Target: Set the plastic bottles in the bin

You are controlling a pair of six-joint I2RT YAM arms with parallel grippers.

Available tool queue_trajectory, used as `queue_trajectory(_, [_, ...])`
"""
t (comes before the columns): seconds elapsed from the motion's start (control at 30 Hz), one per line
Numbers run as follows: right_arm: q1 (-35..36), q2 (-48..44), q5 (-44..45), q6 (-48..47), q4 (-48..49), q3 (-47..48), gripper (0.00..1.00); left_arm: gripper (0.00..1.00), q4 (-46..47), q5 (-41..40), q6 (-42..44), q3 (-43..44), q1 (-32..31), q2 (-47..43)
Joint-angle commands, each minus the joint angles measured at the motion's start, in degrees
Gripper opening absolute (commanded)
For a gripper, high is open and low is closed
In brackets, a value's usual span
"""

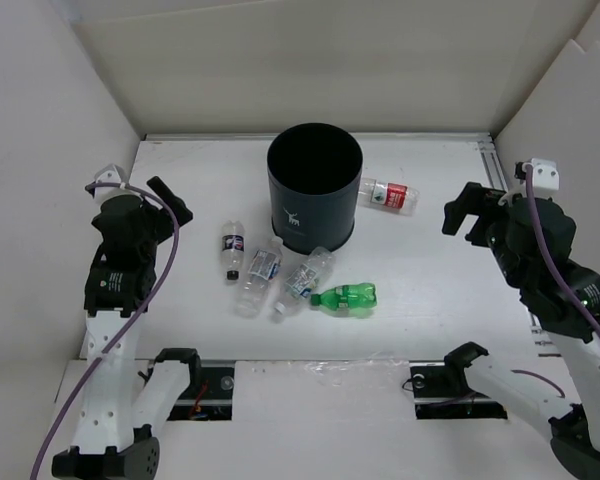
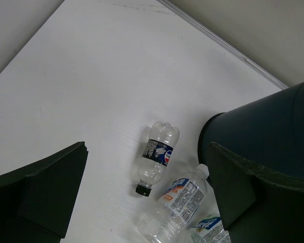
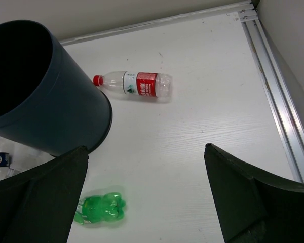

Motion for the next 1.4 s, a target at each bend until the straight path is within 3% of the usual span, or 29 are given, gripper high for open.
queue_trajectory(0.0, [0.42,-1.22,-0.58,0.52,1.85,1.17,1.00,1.00,1.29,0.24,0.45,-0.23,-0.08,-0.74])
queue_trajectory(0.2, [0.42,-2.79,-1.73,0.52,1.85,1.70,1.00,1.00,0.68,-0.29,0.45,-0.84,-0.08,1.28])
queue_trajectory(0.57, [0.42,-3.33,-5.33,0.52,2.55,1.70,1.00,1.00,7.34,15.17,-2.53,-4.88,-0.08,16.38])
queue_trajectory(0.8, [0.42,-5.34,-7.87,0.00,3.70,0.29,1.00,1.00,9.47,10.11,-7.00,-4.10,-3.07,29.83])
queue_trajectory(0.97, [0.42,-5.88,-9.20,-0.53,4.31,-0.41,1.00,1.00,14.73,13.86,-8.25,-5.15,-3.07,37.04])
queue_trajectory(1.37, [0.42,-6.93,-10.87,-1.67,5.45,-2.25,1.00,1.00,19.84,13.87,-7.20,-4.63,-5.00,44.16])
